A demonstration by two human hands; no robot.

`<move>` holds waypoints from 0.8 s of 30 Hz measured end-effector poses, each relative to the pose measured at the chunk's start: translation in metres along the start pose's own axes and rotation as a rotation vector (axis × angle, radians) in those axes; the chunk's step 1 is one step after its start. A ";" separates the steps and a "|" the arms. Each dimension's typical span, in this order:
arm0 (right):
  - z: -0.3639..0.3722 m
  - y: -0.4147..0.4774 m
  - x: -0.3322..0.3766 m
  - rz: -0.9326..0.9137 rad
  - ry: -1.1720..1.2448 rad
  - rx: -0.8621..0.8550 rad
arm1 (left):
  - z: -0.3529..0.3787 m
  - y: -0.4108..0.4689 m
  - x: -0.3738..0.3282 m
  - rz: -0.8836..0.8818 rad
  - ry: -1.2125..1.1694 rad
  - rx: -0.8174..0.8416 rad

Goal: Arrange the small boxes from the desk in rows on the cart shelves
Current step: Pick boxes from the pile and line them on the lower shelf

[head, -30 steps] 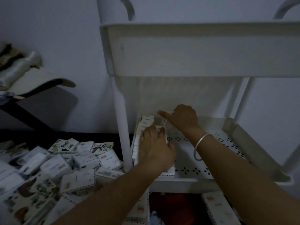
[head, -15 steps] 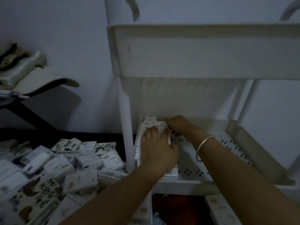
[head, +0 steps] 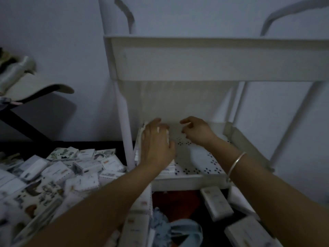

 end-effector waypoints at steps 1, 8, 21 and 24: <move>-0.014 -0.013 0.002 -0.031 -0.002 -0.005 | -0.008 0.000 -0.014 0.080 -0.009 -0.034; -0.095 -0.113 -0.021 -0.105 -0.096 -0.005 | -0.028 -0.055 -0.105 0.300 -0.183 0.222; -0.143 -0.232 -0.078 -0.018 -0.275 0.056 | 0.005 -0.170 -0.183 0.577 -0.242 0.853; -0.141 -0.250 -0.076 -0.014 -0.313 0.102 | 0.010 -0.177 -0.179 0.676 -0.130 0.843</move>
Point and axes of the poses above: each hand's wrist, its own y-axis towards the middle knuckle, its own z-axis out of the palm, x = y × z, the point moved 10 cm from there along y, towards the middle knuckle, and after that the axes turned 12 degrees about -x, right-handed, at the moved point
